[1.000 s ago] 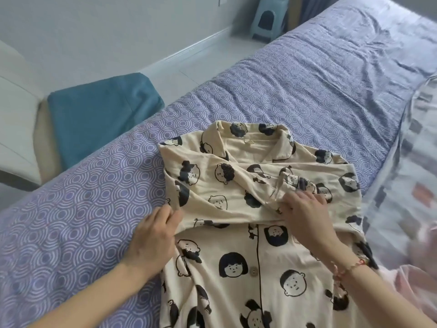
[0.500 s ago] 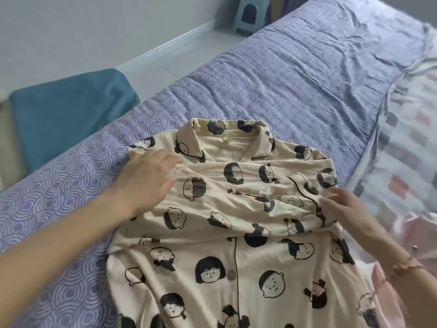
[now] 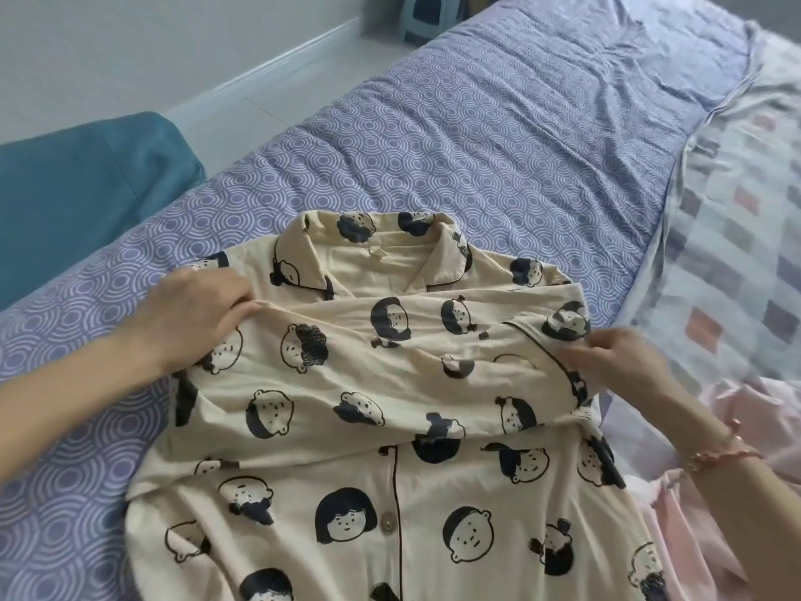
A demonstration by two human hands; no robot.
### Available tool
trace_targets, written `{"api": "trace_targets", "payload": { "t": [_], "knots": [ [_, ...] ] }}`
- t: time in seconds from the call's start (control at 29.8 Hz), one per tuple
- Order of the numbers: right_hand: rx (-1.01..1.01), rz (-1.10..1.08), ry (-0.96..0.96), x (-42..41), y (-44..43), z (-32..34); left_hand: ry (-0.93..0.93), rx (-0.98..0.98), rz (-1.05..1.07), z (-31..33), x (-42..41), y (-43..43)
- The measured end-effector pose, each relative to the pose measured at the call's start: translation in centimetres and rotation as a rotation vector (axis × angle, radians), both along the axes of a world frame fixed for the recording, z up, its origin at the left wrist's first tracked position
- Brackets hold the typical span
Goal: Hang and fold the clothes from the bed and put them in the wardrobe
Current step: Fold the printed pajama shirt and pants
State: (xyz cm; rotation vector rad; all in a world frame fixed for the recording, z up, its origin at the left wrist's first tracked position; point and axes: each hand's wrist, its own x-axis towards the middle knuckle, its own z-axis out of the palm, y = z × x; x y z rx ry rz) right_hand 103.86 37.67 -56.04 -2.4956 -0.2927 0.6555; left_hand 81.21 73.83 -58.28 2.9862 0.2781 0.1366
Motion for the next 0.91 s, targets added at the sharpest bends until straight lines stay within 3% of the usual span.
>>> {"api": "trace_targets", "payload": {
  "t": [0.07,0.17,0.24,0.34,0.44,0.5,0.6,0.67,0.77,0.84,0.91],
  "knots": [
    [0.243,-0.032,-0.082,-0.2,-0.5,0.9,-0.038,-0.056,0.06,0.2,-0.8,0.6],
    [0.769,-0.344,0.137,-0.2,-1.0,2.7,-0.039,-0.156,0.169,-0.5,-2.0,1.8],
    [0.86,-0.368,0.181,-0.5,-1.1,3.2,-0.023,-0.209,0.223,-1.1,-2.5,2.7],
    [0.753,-0.276,0.113,-0.9,-0.8,3.1,-0.063,-0.154,0.261,-1.3,-2.0,2.9],
    [0.532,-0.374,0.006,0.3,1.2,2.4,-0.111,0.037,0.38,-1.2,-0.6,1.8],
    [0.436,-0.43,0.13,1.1,2.5,1.2,-0.141,0.063,0.506,-1.1,0.2,-0.6],
    [0.267,-0.324,0.312,0.5,2.8,-1.2,-0.182,0.037,0.308,-2.6,0.2,-5.6],
    [0.162,-0.248,0.158,0.0,2.8,-2.6,-0.067,0.061,0.164,-4.5,-0.8,-8.2],
    [0.118,-0.116,-0.17,-0.2,2.8,-2.7,0.077,0.101,0.12,-6.6,-2.5,-8.8],
    [0.147,-0.099,-0.295,-0.2,2.1,-2.4,0.118,0.106,0.082,-7.2,-3.0,-8.2],
    [0.005,-0.069,-0.335,-0.1,0.2,-2.9,0.15,0.078,0.022,-7.1,-3.3,-7.4]
  ]
}}
